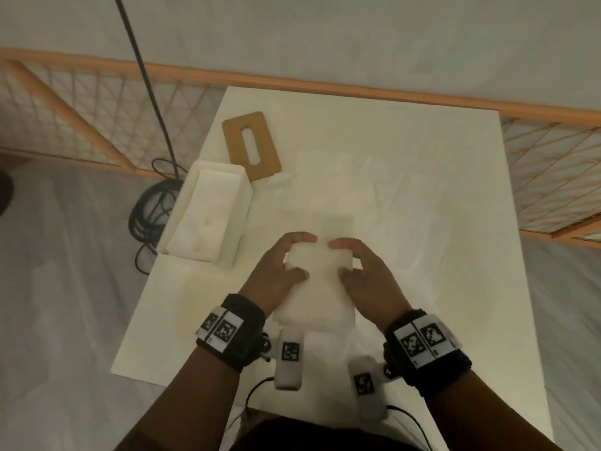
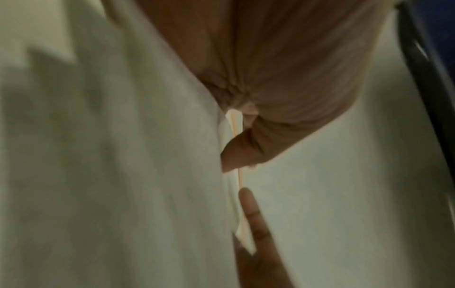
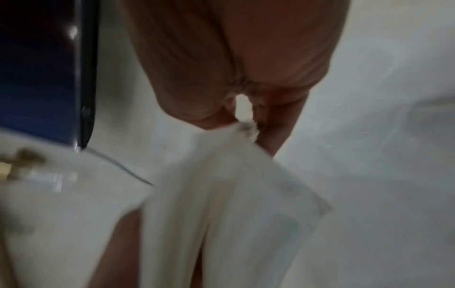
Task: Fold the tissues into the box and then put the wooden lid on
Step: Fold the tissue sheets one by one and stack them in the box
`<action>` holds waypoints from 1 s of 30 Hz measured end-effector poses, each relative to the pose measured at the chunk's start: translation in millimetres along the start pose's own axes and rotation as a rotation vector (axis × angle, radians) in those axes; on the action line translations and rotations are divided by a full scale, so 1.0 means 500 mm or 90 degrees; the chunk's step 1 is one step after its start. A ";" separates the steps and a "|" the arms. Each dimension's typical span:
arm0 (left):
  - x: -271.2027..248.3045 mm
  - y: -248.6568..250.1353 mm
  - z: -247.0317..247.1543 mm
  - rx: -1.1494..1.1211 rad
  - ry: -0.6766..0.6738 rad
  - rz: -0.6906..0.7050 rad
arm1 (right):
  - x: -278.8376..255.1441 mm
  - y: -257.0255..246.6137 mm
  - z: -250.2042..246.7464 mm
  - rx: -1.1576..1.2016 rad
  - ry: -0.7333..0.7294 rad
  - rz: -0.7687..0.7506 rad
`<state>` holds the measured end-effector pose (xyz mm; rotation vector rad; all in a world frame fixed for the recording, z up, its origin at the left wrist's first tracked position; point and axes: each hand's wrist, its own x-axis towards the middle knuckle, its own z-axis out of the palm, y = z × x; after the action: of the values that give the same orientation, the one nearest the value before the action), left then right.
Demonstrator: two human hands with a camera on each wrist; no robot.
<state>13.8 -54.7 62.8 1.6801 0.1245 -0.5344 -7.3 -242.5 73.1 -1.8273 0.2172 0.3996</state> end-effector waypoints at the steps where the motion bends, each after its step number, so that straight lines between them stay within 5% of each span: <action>1: 0.000 0.008 -0.049 -0.084 -0.007 -0.012 | 0.011 -0.031 0.021 0.062 -0.012 0.006; 3: 0.003 0.025 -0.149 -0.198 -0.017 -0.016 | 0.043 -0.086 0.072 0.137 -0.034 0.003; 6: 0.011 0.050 -0.291 -0.163 -0.028 0.008 | 0.115 -0.149 0.160 0.068 -0.044 -0.060; 11: 0.073 0.062 -0.456 0.308 0.049 0.043 | 0.240 -0.184 0.312 -0.134 -0.124 -0.121; 16: 0.116 0.010 -0.451 0.589 0.055 -0.026 | 0.293 -0.186 0.400 -0.442 -0.109 -0.103; 20: 0.122 -0.027 -0.421 0.732 0.075 -0.008 | 0.280 -0.195 0.435 -0.622 -0.062 -0.076; 24: 0.111 0.000 -0.411 0.903 0.092 0.084 | 0.274 -0.210 0.439 -0.787 0.033 -0.168; 26: 0.118 0.009 -0.420 0.967 0.066 0.093 | 0.299 -0.211 0.427 -0.798 -0.018 -0.187; 30: 0.149 -0.001 -0.444 0.967 -0.035 -0.026 | 0.351 -0.185 0.406 -0.813 -0.136 -0.123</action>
<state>140.2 142.1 50.6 3.1223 -0.4021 -0.7680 154.6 -12.1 38.9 -2.9783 -0.4840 0.6695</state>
